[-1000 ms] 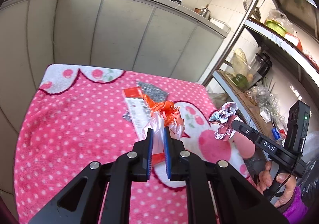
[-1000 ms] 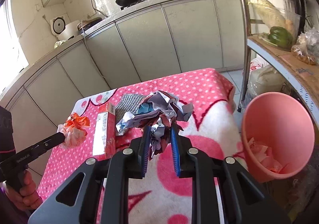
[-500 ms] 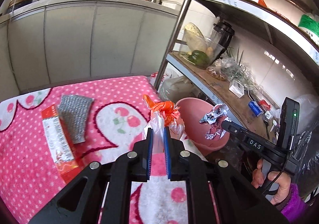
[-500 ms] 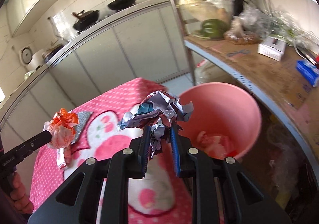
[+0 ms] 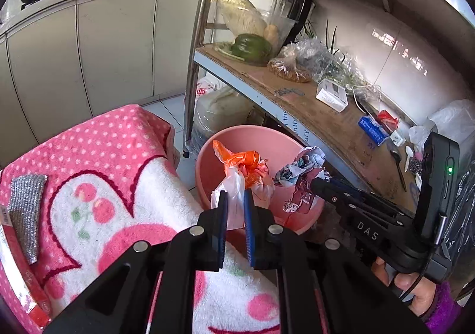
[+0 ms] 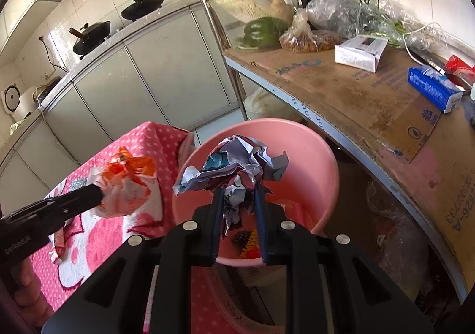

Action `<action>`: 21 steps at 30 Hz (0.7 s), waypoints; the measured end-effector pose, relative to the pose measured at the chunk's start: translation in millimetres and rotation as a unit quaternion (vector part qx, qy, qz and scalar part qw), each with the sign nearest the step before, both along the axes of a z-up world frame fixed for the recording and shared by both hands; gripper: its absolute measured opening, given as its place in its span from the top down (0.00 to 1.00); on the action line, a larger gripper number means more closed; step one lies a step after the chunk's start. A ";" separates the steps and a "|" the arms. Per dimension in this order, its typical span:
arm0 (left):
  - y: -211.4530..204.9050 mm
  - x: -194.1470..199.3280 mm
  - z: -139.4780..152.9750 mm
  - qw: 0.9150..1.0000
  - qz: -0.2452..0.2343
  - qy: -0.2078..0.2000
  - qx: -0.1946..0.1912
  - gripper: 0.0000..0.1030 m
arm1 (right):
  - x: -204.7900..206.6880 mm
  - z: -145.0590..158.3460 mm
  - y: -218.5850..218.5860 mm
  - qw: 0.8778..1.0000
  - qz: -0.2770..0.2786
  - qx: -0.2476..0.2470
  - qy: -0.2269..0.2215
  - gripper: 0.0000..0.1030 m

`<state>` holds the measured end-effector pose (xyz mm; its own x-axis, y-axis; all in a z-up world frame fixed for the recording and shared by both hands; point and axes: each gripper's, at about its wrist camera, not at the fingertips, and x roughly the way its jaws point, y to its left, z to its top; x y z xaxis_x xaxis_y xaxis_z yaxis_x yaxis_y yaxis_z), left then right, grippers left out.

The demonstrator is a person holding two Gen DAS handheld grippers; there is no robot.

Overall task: Collect trash
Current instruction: 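Carry the plastic bag and crumpled paper over the pink bucket, then open both tools to drop the bag and paper into the bucket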

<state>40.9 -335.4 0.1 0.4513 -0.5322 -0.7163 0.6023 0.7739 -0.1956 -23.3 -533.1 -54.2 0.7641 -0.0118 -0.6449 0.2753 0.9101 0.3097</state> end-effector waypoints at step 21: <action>-41.4 18.1 -48.7 0.999 -0.008 0.043 0.028 0.80 | 12.5 -27.2 -8.5 0.999 -0.003 0.004 0.050 0.74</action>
